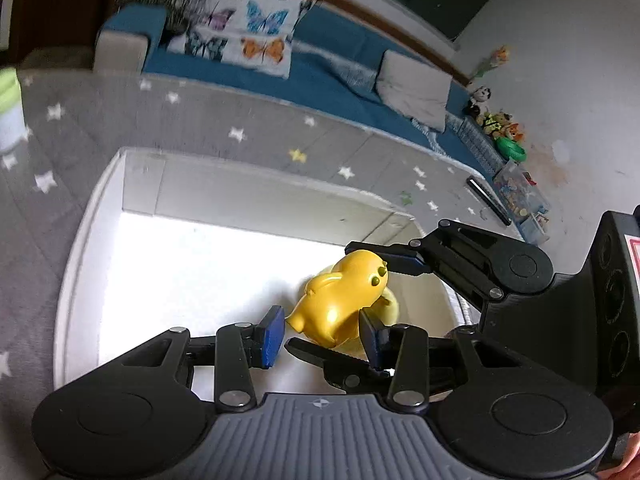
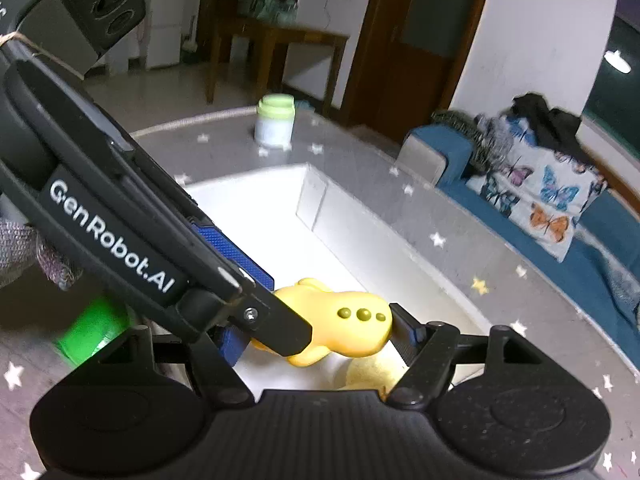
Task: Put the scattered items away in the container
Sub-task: 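Lift the yellow toy with the right gripper and carry it over the box, then open the right gripper to drop the yellow toy into the box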
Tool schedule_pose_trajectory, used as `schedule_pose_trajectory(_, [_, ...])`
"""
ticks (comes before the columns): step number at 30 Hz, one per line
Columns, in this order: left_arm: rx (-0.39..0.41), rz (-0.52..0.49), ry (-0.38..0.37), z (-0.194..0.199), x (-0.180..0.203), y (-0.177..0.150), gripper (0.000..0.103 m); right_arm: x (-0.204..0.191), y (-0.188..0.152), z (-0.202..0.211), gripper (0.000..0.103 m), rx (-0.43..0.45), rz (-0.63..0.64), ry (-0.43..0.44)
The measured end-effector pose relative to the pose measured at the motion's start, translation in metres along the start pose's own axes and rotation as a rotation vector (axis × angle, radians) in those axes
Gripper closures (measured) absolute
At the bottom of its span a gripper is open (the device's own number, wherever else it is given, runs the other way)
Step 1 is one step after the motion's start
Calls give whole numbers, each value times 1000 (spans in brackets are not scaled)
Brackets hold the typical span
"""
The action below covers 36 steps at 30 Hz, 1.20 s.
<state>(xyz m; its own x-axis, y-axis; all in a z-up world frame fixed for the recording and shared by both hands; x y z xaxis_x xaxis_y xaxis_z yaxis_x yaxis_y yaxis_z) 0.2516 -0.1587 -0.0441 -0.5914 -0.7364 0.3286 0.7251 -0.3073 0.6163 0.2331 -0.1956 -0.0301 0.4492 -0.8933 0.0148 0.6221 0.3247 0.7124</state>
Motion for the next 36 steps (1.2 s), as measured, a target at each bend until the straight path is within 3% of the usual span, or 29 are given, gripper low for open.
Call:
schedule_pose_trajectory(10, [-58,103,-27,-20,-25,-7,61,16,-7,-47,31,-181,-17,90])
schedule_pose_trajectory(18, [-79,120,-21,-25,-30,-13,61,12,-19,-63,30,-250,30,85])
schedule_pose_trajectory(25, [-65,126,-19,-24,-31,-11,61,11,-22,-64,29,-255,18,88])
schedule_pose_trajectory(29, [-48,115,-16,-19,-28,-10,61,11,-23,-61,20,-248,11,86])
schedule_pose_trajectory(36, [3,94,8,2,-14,-8,61,16,-20,-25,20,-155,-28,55])
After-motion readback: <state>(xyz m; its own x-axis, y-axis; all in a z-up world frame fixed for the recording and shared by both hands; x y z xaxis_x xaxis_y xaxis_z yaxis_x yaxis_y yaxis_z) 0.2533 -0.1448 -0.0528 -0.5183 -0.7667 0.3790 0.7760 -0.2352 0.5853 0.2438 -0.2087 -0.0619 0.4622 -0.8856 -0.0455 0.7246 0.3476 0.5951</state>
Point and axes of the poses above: each gripper's, at about its wrist camera, not at the fingertips, and z roughly against the way its jaws point, x to its right, y to its top, the point moved 10 cm from there along -z, roughly the way its jaws point, and after that the axes turned 14 degrees about -z, right-handed, at the moved point
